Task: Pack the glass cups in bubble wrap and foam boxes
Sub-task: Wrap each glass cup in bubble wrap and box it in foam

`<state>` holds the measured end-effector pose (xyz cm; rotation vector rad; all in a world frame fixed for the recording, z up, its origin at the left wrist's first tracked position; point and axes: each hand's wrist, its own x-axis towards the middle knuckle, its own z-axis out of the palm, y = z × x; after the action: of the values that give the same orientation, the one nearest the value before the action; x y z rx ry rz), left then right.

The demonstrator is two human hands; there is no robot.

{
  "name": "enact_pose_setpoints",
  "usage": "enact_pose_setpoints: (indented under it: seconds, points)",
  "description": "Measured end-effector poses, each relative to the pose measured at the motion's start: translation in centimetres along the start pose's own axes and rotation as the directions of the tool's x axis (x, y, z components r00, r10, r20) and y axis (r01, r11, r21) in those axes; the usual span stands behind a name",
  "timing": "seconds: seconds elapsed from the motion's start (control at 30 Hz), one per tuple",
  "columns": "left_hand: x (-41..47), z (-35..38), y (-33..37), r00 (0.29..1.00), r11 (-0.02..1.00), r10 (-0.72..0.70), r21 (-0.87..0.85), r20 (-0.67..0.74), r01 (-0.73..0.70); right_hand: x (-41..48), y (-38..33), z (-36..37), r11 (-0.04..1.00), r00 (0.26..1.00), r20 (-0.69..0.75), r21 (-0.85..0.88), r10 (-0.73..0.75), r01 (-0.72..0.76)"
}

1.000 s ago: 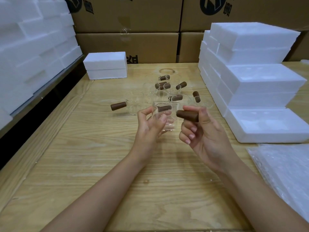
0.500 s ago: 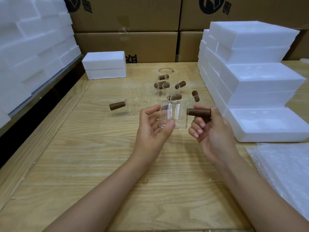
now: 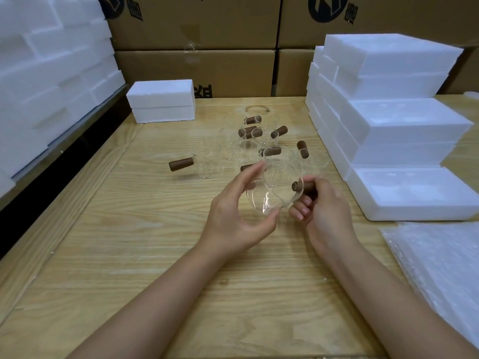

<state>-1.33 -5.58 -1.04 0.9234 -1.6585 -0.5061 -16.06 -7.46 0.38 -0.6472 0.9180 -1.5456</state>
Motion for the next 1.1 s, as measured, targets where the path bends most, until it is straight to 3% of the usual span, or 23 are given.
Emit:
enact_pose_setpoints:
  seconds: [0.17,0.53,0.87,1.0,1.1]
  points:
    - [0.1,-0.3,-0.7,0.997,0.998,0.063,-0.016,0.036,-0.062,0.0,0.2,0.1,0.994,0.994,0.008,-0.036,-0.106,0.106]
    - [0.2,-0.2,-1.6,0.999,0.998,0.021,-0.063,0.03,-0.019,-1.0,0.1,0.0,0.899,0.93,0.134,-0.241,-0.341,0.365]
    - [0.1,-0.4,-0.2,0.998,0.983,0.052,0.173,0.027,-0.056,0.1,0.5,-0.1,0.983,0.992,-0.026,-0.14,-0.121,0.116]
    - [0.1,-0.3,0.2,0.997,0.974,0.08,0.215,0.003,-0.079,0.1,0.4,-0.2,0.99,0.995,-0.054,-0.123,-0.079,0.072]
    - [0.0,-0.4,0.4,1.0,0.974,0.021,0.223,0.012,-0.023,-0.1,0.1,-0.2,0.988,0.995,-0.058,-0.136,-0.082,0.074]
